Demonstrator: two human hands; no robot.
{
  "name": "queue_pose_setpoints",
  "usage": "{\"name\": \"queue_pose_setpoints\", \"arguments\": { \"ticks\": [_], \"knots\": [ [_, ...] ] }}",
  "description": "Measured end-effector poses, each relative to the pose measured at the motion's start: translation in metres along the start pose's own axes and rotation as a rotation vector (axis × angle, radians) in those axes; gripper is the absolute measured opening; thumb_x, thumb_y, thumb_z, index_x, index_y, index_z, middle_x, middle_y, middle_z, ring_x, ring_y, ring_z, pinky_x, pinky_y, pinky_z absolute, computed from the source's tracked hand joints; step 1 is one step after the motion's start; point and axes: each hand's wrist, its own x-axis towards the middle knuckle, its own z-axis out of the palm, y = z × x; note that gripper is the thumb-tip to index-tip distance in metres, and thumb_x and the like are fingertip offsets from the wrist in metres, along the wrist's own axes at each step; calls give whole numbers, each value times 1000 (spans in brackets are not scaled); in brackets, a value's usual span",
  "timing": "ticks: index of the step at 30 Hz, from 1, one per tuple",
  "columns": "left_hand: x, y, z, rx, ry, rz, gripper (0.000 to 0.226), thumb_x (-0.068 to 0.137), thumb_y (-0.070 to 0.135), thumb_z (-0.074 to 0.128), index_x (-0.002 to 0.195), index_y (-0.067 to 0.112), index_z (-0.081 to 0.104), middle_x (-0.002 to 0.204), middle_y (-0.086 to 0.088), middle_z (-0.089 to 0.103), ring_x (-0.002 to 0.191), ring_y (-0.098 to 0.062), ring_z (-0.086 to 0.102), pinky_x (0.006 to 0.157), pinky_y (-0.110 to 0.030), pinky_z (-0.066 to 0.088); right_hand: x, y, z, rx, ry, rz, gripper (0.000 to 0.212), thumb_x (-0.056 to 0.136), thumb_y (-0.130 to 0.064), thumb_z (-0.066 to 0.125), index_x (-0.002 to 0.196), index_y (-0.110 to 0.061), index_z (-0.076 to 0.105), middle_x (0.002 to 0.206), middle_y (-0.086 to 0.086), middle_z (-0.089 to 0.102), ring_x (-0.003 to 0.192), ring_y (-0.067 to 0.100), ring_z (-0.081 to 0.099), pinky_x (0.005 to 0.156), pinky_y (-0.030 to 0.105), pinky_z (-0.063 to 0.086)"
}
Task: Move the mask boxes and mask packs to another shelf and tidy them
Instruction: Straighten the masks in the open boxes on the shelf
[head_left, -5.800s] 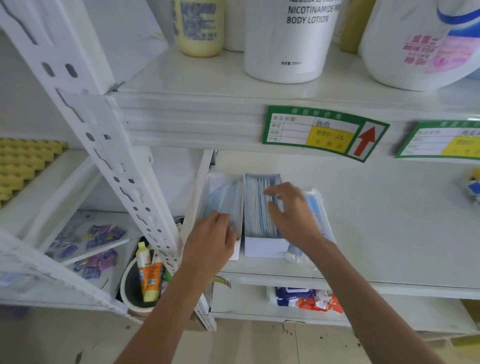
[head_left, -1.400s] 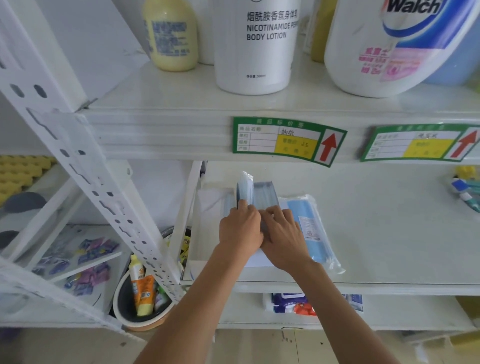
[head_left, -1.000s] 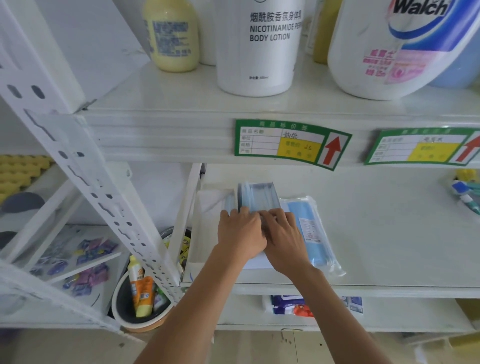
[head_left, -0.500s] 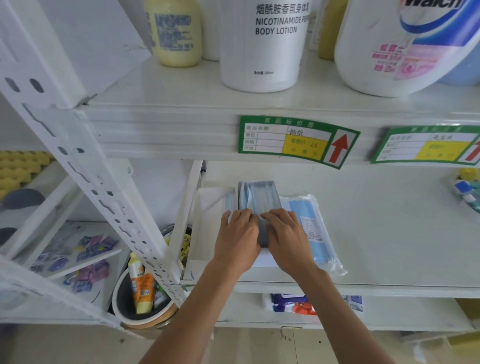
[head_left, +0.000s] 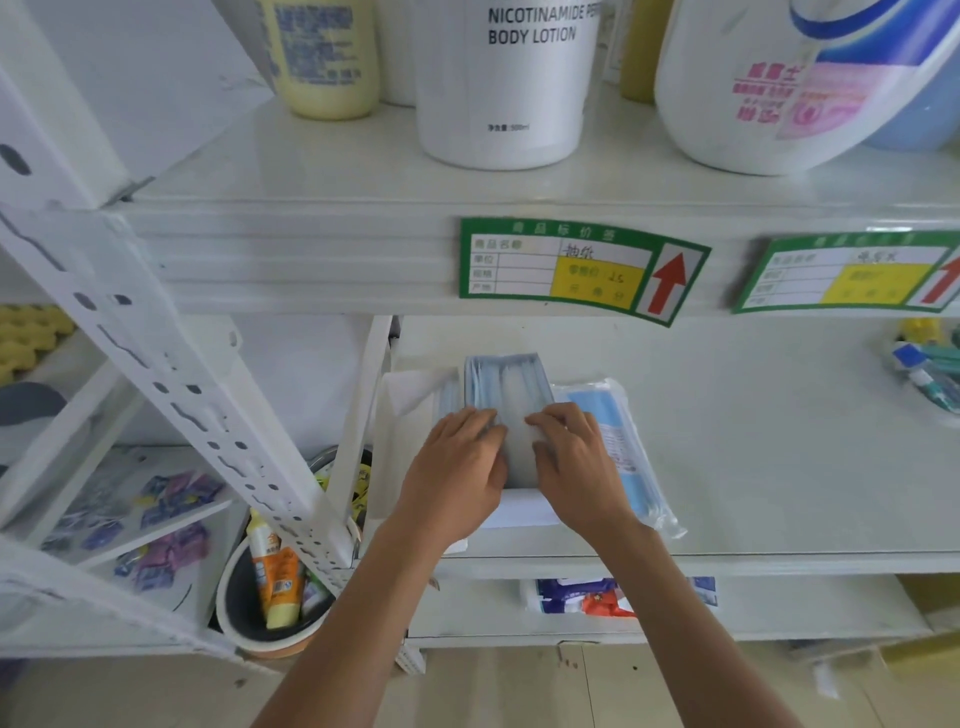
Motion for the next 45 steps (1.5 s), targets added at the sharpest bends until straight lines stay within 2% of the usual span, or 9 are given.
{"name": "queue_pose_setpoints", "arguments": {
  "ticks": [3,8,15,19,26,34,37,41,45],
  "knots": [
    [-5,-11,-4,-47,-6,-48,38,102,26,50,135,10,60,147,-5,52,141,-23,41,118,-34,30,1,-1,3,-21,1,-10,37,95,-1,51,127,-14,65,123,2,50,110,19,44,79,32,53],
    [-13,-22,-5,-135,-37,-113,44,102,38,50,138,15,59,155,2,46,148,-17,31,121,-35,30,0,5,10,-28,15,22,22,97,-23,60,115,-14,71,122,-5,46,110,13,42,83,27,51],
    [-12,-19,-4,-140,-56,-143,51,97,46,55,140,18,56,156,2,45,147,-18,31,120,-36,29,5,4,10,-4,-2,101,44,83,-43,77,117,-17,71,119,-8,47,112,13,42,86,23,40],
    [-11,-13,-4,5,-77,-35,49,99,37,47,148,35,45,154,-2,42,145,-24,34,122,-49,22,10,-3,7,-44,-69,125,59,75,-56,80,121,-20,68,117,-8,46,113,15,40,85,24,40],
    [-12,-19,-2,-89,-25,-106,37,100,38,45,125,25,71,149,0,49,140,-21,38,121,-46,26,6,-2,6,-59,-78,145,51,91,-33,67,137,-19,50,131,-6,44,118,16,38,89,32,49],
    [-8,-27,-2,-189,-13,-178,32,95,44,59,125,36,66,143,15,55,135,-16,46,114,-50,35,4,-6,5,-105,-96,85,49,91,-11,53,137,-28,50,128,-2,41,116,20,37,76,36,55],
    [-9,-26,-3,-211,-25,-178,31,95,51,56,123,40,55,139,20,54,133,-14,47,114,-54,31,3,-8,6,-179,-96,56,26,98,-27,48,116,-31,67,123,-4,40,116,21,37,69,33,53],
    [-10,-25,-3,-212,-37,-194,30,96,55,51,122,42,51,138,21,52,134,-14,45,116,-56,25,5,-12,11,-139,-88,134,54,88,-72,39,99,-31,73,114,-12,37,115,14,33,73,30,45],
    [-11,-26,-3,-238,-65,-211,25,96,58,45,116,43,47,138,24,49,135,-10,41,118,-57,21,6,-13,15,-175,-74,145,51,82,-73,53,100,-30,74,114,-12,38,117,13,32,75,29,46]
  ]
}}
